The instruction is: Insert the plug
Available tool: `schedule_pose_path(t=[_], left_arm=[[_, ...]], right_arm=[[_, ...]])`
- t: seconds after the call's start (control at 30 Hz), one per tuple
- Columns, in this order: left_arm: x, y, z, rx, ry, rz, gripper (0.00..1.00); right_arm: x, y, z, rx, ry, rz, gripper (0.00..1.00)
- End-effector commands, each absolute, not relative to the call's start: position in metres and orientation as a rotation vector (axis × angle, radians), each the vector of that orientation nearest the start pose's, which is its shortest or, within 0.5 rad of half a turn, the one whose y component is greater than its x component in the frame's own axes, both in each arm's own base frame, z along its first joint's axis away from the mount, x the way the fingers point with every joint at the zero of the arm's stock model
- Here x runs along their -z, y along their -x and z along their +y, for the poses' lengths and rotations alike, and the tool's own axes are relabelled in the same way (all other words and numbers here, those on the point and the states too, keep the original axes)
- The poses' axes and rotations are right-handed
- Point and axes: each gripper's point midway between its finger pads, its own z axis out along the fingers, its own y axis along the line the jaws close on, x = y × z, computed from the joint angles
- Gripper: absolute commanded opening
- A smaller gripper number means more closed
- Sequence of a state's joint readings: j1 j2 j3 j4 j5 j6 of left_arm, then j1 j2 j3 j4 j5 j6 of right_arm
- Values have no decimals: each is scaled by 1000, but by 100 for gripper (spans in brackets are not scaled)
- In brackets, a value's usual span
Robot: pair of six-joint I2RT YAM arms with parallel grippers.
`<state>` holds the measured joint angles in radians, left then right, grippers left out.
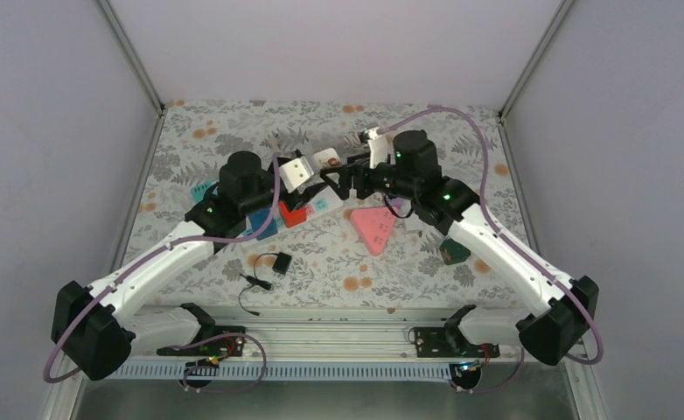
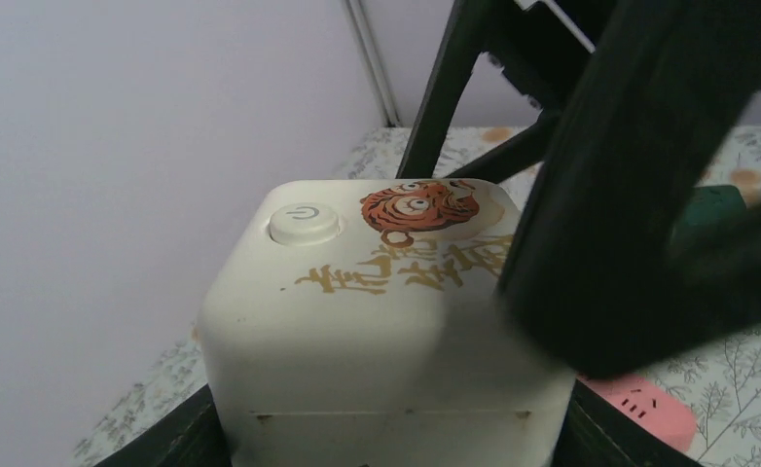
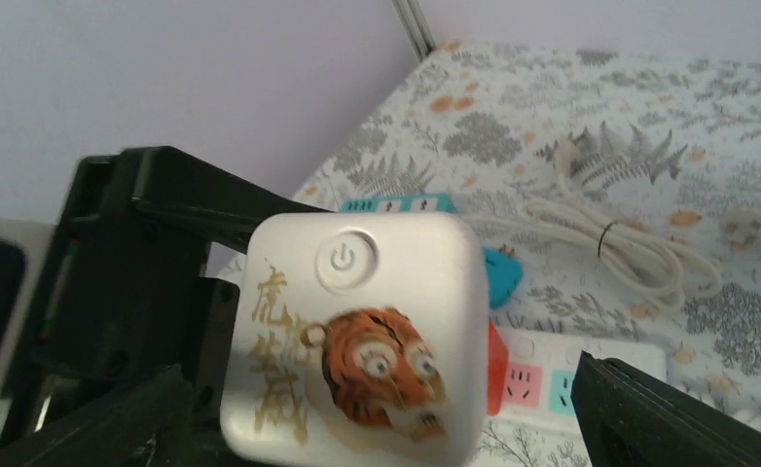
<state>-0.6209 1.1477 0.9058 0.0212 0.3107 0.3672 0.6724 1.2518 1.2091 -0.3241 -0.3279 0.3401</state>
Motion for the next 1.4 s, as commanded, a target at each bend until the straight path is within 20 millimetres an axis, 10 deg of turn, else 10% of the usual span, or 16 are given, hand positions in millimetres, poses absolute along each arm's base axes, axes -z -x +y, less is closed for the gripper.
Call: schedule_pose_path(t=[0.0,0.3,0.47,0.67,0.73,1.03,1.37], left_arm=[[-317,-291,-284,412,-1098,1398,41],[-308,-287,-289,373,-1125,1407,40],[-310,-287,-285,354,-1087,1417,42],[-332,-295,-263,335,-867,1461,83],[-341,-300,-246,311,-734,1493,99],[-372,-272,-125,242,-91,1553,100],[-329,-230,-54,195,177,1669,100]], right_arm=[[-318,-290,300,-875,579,2023,100],[-292,-305,303,-831,494,2130,90],[-292,-308,303,-849,454,2137,64],[-315,-316,292,-797,391,2063,56],[-323,-321,288,-771,384,2040,56],[-301,-352,298,-672,433,2071,56],[-238,-375,321,-593,588,2142,61]])
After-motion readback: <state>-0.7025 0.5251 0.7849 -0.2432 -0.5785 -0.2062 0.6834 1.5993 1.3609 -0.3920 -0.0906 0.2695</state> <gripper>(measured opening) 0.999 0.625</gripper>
